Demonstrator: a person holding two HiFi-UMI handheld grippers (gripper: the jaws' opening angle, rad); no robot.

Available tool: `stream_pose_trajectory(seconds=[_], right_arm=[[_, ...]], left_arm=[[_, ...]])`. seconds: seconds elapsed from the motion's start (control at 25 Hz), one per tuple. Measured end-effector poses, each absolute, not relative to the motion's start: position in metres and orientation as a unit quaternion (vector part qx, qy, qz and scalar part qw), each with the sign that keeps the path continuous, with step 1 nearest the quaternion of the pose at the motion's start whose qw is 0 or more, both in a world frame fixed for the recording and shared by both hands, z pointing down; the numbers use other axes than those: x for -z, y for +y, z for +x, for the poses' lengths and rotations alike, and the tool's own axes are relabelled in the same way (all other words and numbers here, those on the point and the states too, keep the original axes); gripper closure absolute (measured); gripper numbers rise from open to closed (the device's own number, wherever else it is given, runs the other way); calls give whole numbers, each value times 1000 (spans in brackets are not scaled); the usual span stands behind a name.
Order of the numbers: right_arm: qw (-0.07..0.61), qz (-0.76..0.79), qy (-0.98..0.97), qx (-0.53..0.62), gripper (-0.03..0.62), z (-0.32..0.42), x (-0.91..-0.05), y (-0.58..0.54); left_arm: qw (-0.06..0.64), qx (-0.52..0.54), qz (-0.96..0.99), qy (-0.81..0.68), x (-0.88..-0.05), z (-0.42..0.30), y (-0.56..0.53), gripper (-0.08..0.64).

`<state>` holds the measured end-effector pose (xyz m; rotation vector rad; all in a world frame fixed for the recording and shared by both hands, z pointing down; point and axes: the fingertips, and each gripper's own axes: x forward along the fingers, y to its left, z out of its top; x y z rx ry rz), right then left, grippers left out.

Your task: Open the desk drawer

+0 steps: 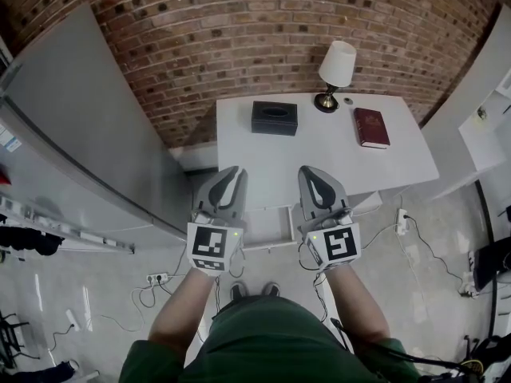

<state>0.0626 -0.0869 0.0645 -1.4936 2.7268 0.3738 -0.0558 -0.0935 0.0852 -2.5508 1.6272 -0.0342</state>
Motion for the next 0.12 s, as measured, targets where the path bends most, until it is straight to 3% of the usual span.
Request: stream_pose_trajectory(seconds=[0.12], right_arm=[[5,-476,872,-117,592,68,-66,-86]], left_arm=[[58,12,-841,537,-86,-50,-92,522]])
